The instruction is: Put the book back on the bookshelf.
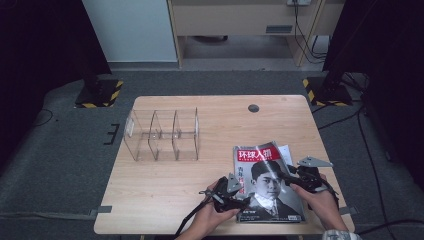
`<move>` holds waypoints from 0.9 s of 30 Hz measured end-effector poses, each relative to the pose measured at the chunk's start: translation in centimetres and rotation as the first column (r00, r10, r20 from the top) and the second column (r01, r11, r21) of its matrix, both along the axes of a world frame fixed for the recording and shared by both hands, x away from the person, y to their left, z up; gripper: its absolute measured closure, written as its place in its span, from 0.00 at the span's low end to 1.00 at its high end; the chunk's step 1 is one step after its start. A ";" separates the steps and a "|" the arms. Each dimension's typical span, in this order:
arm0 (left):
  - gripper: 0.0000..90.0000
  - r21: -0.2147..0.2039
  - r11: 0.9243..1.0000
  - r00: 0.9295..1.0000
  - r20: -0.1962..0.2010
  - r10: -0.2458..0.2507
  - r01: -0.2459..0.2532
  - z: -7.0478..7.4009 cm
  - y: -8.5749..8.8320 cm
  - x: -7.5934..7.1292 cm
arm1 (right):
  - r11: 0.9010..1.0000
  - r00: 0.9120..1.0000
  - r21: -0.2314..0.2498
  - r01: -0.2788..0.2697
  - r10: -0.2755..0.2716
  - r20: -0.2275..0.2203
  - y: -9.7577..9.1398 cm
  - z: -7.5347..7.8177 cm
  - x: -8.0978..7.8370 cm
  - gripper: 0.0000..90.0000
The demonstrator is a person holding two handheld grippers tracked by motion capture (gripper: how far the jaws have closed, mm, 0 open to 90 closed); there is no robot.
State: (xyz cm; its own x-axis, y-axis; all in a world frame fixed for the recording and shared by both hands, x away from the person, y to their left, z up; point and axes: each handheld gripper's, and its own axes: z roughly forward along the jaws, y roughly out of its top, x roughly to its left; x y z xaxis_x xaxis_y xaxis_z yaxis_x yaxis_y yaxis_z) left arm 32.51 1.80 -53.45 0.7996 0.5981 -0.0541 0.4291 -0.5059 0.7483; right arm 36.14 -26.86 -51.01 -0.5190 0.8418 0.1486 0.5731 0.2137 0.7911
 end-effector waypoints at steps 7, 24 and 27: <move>0.31 0.000 1.000 1.000 0.000 0.000 0.000 0.0 0.0 0.0 | 1.000 0.998 -0.019 -0.015 0.014 -0.065 0.4 -1.1 0.5 0.55; 0.31 0.001 1.000 1.000 -0.001 0.002 -0.002 0.0 0.0 0.0 | 0.997 0.997 -0.054 -0.056 0.053 -0.057 1.3 -0.9 0.6 0.56; 0.31 0.001 1.000 1.000 -0.001 0.002 -0.002 0.0 0.0 0.0 | 0.997 0.997 -0.032 -0.076 0.075 -0.030 1.2 -0.3 0.2 0.62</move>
State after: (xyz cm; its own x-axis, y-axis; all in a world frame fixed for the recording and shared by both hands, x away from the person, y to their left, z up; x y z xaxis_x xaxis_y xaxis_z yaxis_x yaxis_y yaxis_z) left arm 32.51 1.78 -53.43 0.7986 0.5995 -0.0538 0.4304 -0.5062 0.7473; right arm 36.36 -25.62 -51.26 -0.5768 0.8052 0.1373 0.5768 0.2825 0.7665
